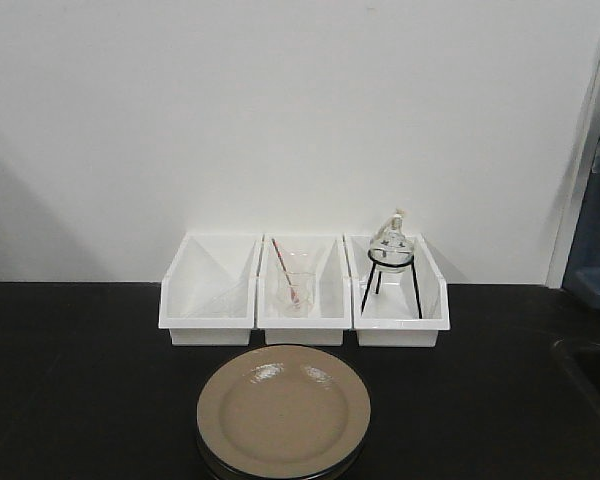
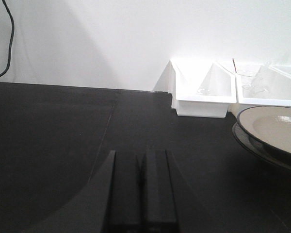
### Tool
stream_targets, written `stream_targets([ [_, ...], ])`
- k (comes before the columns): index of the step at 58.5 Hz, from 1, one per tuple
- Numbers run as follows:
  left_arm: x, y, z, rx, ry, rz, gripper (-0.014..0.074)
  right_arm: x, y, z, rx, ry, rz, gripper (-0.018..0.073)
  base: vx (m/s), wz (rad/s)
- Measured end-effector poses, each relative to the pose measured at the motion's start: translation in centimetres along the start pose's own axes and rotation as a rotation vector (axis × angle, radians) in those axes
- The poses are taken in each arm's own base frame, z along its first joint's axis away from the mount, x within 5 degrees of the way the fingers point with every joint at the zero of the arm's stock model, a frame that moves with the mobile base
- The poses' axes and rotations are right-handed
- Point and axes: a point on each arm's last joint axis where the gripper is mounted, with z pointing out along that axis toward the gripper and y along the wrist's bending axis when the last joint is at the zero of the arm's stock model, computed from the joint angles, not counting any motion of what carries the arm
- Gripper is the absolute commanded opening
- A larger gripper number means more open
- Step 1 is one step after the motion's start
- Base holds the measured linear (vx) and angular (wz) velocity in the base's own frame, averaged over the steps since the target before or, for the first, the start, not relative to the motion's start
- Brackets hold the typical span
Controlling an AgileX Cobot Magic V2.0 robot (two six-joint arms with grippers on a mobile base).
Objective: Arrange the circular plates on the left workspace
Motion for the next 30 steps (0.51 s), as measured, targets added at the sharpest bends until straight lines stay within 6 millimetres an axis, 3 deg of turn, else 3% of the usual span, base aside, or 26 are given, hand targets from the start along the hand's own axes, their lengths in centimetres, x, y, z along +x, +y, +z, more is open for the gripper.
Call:
stream_targets([
  [30,0.00,0.00,0.00,0.000,0.000,0.000,0.0002,0.11,-0.01,0.00,0.002,0.012,0.000,0.0000,0.00,0.00],
])
